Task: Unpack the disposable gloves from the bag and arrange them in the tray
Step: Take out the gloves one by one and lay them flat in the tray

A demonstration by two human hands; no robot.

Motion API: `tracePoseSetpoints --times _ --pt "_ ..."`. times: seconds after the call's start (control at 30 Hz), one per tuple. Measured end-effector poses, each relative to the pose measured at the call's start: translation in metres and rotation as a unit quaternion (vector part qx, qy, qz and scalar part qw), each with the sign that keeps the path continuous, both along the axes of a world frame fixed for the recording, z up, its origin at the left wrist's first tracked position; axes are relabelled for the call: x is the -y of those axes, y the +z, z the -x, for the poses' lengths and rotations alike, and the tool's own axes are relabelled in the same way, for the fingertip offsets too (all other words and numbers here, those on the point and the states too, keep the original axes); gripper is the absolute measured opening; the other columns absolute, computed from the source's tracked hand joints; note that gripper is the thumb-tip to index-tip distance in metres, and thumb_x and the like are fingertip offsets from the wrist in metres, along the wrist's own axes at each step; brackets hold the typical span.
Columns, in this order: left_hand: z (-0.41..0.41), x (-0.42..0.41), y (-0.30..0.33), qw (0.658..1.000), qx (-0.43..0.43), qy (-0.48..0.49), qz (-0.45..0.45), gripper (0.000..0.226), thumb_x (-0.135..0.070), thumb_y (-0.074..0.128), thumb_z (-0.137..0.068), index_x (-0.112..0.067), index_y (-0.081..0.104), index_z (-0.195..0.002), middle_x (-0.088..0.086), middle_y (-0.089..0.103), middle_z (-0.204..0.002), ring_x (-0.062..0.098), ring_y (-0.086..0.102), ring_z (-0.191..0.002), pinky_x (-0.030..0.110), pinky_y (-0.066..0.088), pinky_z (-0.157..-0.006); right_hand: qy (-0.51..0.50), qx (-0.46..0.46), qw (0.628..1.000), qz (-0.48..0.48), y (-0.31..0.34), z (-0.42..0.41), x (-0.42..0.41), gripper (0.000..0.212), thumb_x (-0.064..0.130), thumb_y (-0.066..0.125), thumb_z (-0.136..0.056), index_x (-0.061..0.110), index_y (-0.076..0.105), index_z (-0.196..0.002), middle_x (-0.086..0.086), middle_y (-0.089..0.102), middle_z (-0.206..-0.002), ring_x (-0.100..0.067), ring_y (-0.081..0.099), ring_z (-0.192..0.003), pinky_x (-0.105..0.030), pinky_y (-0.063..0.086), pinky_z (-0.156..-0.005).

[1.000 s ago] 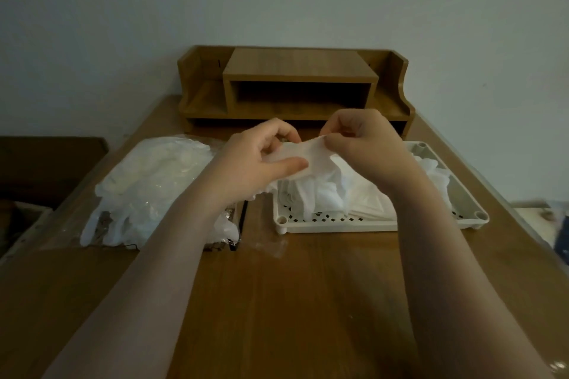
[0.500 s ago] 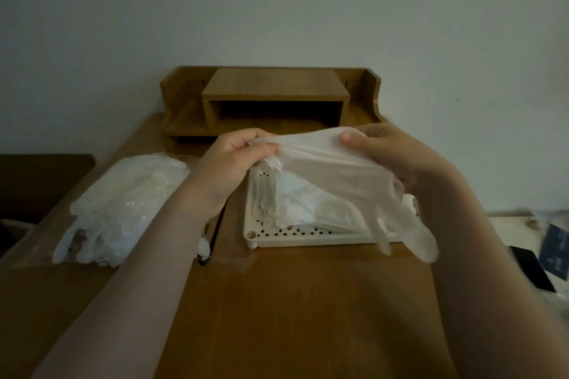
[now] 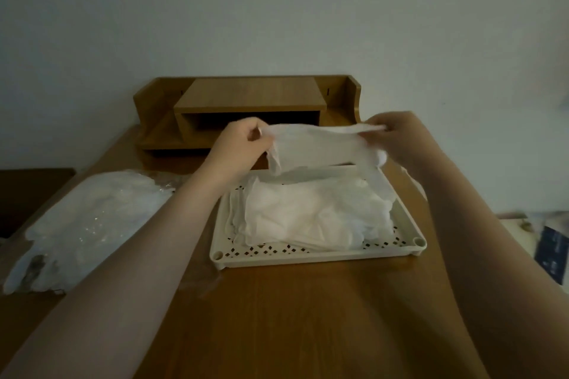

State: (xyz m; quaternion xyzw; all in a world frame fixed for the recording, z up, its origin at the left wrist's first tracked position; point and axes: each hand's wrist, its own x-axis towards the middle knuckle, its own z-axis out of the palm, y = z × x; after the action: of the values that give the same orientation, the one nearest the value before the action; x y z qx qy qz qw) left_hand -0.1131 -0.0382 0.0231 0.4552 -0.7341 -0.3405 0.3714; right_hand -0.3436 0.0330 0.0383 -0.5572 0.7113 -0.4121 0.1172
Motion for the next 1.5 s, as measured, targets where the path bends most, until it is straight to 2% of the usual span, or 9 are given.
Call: tracePoseSetpoints --times 0.1,0.43,0.57,0.77,0.93,1.03,1.13,1.27,1.5 --pt "0.003 -0.003 -0.003 0.998 0.016 -0.008 0.056 0.010 -0.021 0.051 -0.095 -0.024 0.057 -0.088 -0.002 0.065 -0.079 0.006 0.059 -0.066 0.021 0.043 -0.063 0.004 -0.107 0.993 0.052 -0.002 0.004 -0.001 0.016 0.008 0.055 -0.092 0.011 0.068 -0.101 -0.002 0.062 -0.091 -0.019 0.057 -0.084 -0.024 0.043 -0.074" --pt "-0.028 -0.027 -0.056 0.943 0.306 -0.110 0.065 0.009 -0.015 0.052 -0.093 -0.024 0.054 -0.093 0.002 0.061 -0.096 0.014 0.055 -0.067 0.020 0.040 -0.060 0.141 -0.397 0.896 -0.138 -0.071 -0.017 -0.024 0.031 0.013 0.048 -0.095 0.027 0.060 -0.120 0.004 0.063 -0.112 -0.018 0.054 -0.106 -0.033 0.032 -0.106" --pt "-0.037 -0.036 -0.059 0.920 0.359 -0.114 0.107 0.010 -0.013 0.050 -0.093 -0.017 0.057 -0.099 -0.011 0.047 -0.077 0.001 0.041 -0.064 0.015 0.030 -0.053 0.130 -0.362 0.896 -0.221 -0.074 -0.021 -0.032 0.040 0.014 0.045 -0.094 0.032 0.053 -0.130 0.002 0.052 -0.130 -0.020 0.043 -0.123 -0.033 0.033 -0.106" --pt "-0.041 -0.046 -0.063 0.877 0.448 -0.122 0.125 0.032 -0.049 0.049 -0.090 -0.019 0.062 -0.083 -0.008 0.055 -0.100 0.011 0.053 -0.093 0.024 0.044 -0.073 0.075 -0.186 0.924 -0.325 -0.057 -0.034 -0.048 0.080 0.072 0.016 -0.083 0.021 0.061 -0.126 -0.004 0.056 -0.133 -0.025 0.050 -0.122 -0.043 0.034 -0.108" --pt "-0.023 -0.055 -0.042 0.894 0.404 -0.063 0.181 0.054 -0.057 0.035 -0.093 -0.018 0.071 -0.086 -0.004 0.050 -0.129 0.013 0.038 -0.123 0.034 0.031 -0.102 -0.011 -0.308 0.948 -0.079 -0.054 -0.045 -0.040 0.038 0.037 0.038 -0.100 0.012 0.066 -0.104 -0.004 0.063 -0.108 -0.018 0.060 -0.091 -0.032 0.052 -0.085" --pt "0.007 -0.048 -0.042 0.917 0.331 -0.066 0.214 0.036 -0.028 0.034 -0.101 -0.012 0.055 -0.124 0.002 0.044 -0.139 0.014 0.034 -0.130 0.030 0.029 -0.108 0.086 -0.330 0.937 -0.078 -0.072 -0.069 -0.023 0.038 0.032 0.046 -0.098 0.017 0.049 -0.133 -0.003 0.047 -0.139 -0.020 0.045 -0.125 -0.033 0.034 -0.107" --pt "0.025 -0.040 -0.067 0.885 0.424 -0.133 0.139 0.051 -0.029 0.027 -0.103 -0.011 0.019 -0.149 0.006 0.013 -0.158 0.018 0.008 -0.146 0.036 0.009 -0.119 0.144 -0.382 0.891 -0.199 -0.100 -0.077 -0.007 0.070 0.052 0.036 -0.096 0.015 0.014 -0.151 -0.005 0.013 -0.159 -0.022 0.008 -0.147 -0.044 0.001 -0.117" --pt "0.010 -0.027 -0.094 0.854 0.503 -0.131 0.035 0.078 -0.061 0.015 -0.095 -0.012 -0.008 -0.151 0.007 -0.011 -0.158 0.020 -0.007 -0.146 0.035 -0.003 -0.117 0.116 -0.380 0.872 -0.284 -0.110 -0.045 -0.004 0.087 0.076 0.023 -0.085 0.027 -0.003 -0.152 0.001 -0.009 -0.160 -0.024 -0.013 -0.146 -0.053 -0.015 -0.111" --pt "-0.004 -0.027 -0.092 0.848 0.523 -0.079 0.015 0.107 -0.081 0.027 -0.079 -0.010 -0.009 -0.150 0.009 -0.015 -0.158 0.024 -0.011 -0.146 0.037 -0.004 -0.117 0.063 -0.340 0.879 -0.328 -0.106 -0.010 -0.019 0.107 0.089 0.025 -0.065 0.030 -0.003 -0.151 -0.001 -0.010 -0.160 -0.028 -0.013 -0.146 -0.057 -0.018 -0.111"
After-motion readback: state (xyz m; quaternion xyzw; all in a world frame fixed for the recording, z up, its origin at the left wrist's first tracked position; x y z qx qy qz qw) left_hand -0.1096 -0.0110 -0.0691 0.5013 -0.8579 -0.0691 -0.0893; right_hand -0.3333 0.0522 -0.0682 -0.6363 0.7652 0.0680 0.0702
